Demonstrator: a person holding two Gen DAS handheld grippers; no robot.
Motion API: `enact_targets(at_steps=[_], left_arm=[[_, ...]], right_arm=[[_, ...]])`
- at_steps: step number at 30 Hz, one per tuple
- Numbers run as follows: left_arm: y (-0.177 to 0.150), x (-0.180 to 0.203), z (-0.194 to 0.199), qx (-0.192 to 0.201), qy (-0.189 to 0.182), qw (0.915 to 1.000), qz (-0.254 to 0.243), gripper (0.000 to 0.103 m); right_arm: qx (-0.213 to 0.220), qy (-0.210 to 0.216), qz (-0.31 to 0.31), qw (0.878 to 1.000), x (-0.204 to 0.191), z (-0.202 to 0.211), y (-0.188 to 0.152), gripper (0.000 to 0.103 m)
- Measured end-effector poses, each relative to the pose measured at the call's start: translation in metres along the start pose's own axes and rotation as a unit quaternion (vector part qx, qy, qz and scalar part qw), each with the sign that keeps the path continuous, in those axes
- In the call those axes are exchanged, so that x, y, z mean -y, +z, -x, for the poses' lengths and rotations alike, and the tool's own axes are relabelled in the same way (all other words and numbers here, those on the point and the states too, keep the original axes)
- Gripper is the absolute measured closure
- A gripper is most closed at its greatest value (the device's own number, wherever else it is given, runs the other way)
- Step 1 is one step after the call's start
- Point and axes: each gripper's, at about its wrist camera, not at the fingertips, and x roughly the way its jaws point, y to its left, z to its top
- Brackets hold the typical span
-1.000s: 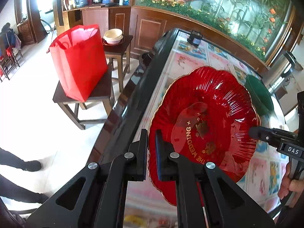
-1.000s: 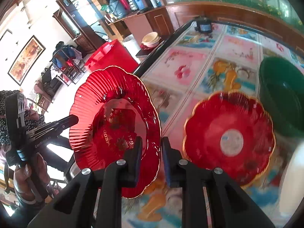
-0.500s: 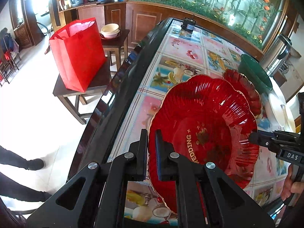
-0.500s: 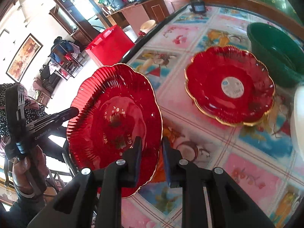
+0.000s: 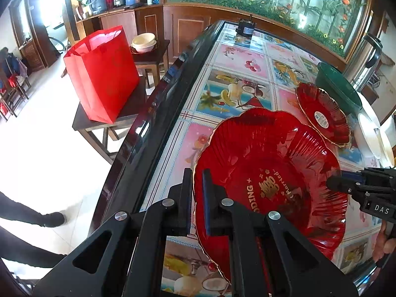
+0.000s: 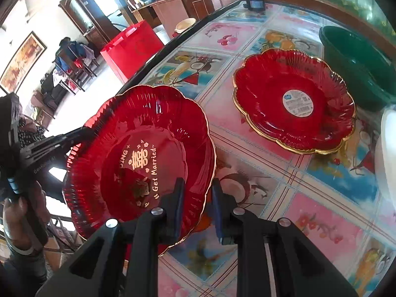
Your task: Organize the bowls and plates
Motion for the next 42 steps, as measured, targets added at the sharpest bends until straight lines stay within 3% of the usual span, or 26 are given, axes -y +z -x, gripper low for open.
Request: enact_targets(at_steps=[1, 4, 6, 8, 16, 29, 33, 42], left_arm=[[0.000, -0.001, -0.001, 0.001, -0.001, 1.0000, 0.001, 0.096], [0.002, -0.005, -0.001, 0.002, -0.001, 1.0000, 0.009, 0.078], [0.002, -0.006, 0.002, 0.011, 0.007, 0.9999, 0.008, 0.042], [0.003, -0.005, 0.007, 0.024, 0.017, 0.9995, 0.000, 0.033], [0.009, 0.008, 0.028, 0.062, 0.033, 0.9972, -0.023, 0.033], [0.017, 0.044, 0.045, 0.088, 0.001, 0.9954, -0.039, 0.033], [0.022, 0.058, 0.042, 0.086, -0.017, 0.9952, -0.042, 0.033], [0.043, 0.102, 0.022, 0.065, -0.071, 0.9943, -0.047, 0.033]], right_arm=[[-0.002, -0.004, 0.004, 1.000, -0.001, -0.001, 0.000, 0.082], [0.003, -0.021, 0.009, 1.000, -0.003, -0.001, 0.000, 0.077], [0.006, -0.024, 0.007, 1.000, -0.002, 0.001, 0.000, 0.062], [0.013, -0.034, 0.012, 0.999, -0.001, 0.006, -0.001, 0.055], [0.046, -0.032, 0.014, 0.998, -0.004, 0.032, 0.001, 0.044], [0.072, -0.015, 0.012, 0.997, -0.011, 0.052, -0.001, 0.041], [0.080, -0.020, -0.011, 0.997, 0.006, 0.061, -0.002, 0.036], [0.090, -0.041, -0.070, 0.993, 0.061, 0.074, -0.010, 0.036]])
